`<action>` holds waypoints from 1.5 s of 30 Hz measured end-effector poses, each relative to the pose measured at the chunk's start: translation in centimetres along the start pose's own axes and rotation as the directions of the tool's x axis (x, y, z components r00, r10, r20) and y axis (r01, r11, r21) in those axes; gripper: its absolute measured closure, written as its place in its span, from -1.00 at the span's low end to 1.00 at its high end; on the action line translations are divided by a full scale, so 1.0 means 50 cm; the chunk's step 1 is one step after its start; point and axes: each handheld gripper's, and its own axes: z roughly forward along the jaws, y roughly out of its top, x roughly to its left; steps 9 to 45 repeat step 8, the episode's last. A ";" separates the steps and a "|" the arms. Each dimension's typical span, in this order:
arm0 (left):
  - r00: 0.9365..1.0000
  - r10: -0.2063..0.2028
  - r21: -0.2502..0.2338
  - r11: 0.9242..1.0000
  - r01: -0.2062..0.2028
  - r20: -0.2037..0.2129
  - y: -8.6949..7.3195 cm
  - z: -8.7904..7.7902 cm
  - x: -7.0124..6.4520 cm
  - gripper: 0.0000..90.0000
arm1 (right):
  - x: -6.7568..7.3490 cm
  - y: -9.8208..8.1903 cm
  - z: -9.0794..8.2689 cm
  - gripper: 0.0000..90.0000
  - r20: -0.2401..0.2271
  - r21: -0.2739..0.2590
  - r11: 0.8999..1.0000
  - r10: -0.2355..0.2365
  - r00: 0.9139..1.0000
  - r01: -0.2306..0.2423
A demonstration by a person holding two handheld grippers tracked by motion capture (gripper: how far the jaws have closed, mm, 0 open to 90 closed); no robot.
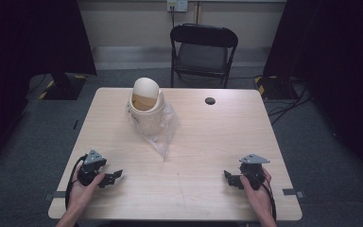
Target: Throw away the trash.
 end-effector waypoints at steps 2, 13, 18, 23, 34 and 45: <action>0.999 0.026 -0.011 1.000 -0.027 -0.025 -0.007 0.007 -0.004 -0.67 | 0.000 0.000 0.000 -0.76 0.000 0.000 1.000 0.000 1.000 0.000; 0.999 0.029 -0.019 0.999 -0.030 -0.026 -0.008 0.008 -0.004 -0.70 | 0.000 0.000 0.000 -0.76 0.000 0.000 1.000 0.000 1.000 0.000; 0.999 0.029 -0.019 0.999 -0.030 -0.026 -0.008 0.008 -0.004 -0.70 | 0.000 0.000 0.000 -0.76 0.000 0.000 1.000 0.000 1.000 0.000; 0.999 0.029 -0.019 0.999 -0.030 -0.026 -0.008 0.008 -0.004 -0.70 | 0.000 0.000 0.000 -0.76 0.000 0.000 1.000 0.000 1.000 0.000; 0.999 0.029 -0.019 0.999 -0.030 -0.026 -0.008 0.008 -0.004 -0.70 | 0.000 0.000 0.000 -0.76 0.000 0.000 1.000 0.000 1.000 0.000; 0.999 0.029 -0.019 0.999 -0.030 -0.026 -0.008 0.008 -0.004 -0.70 | 0.000 0.000 0.000 -0.76 0.000 0.000 1.000 0.000 1.000 0.000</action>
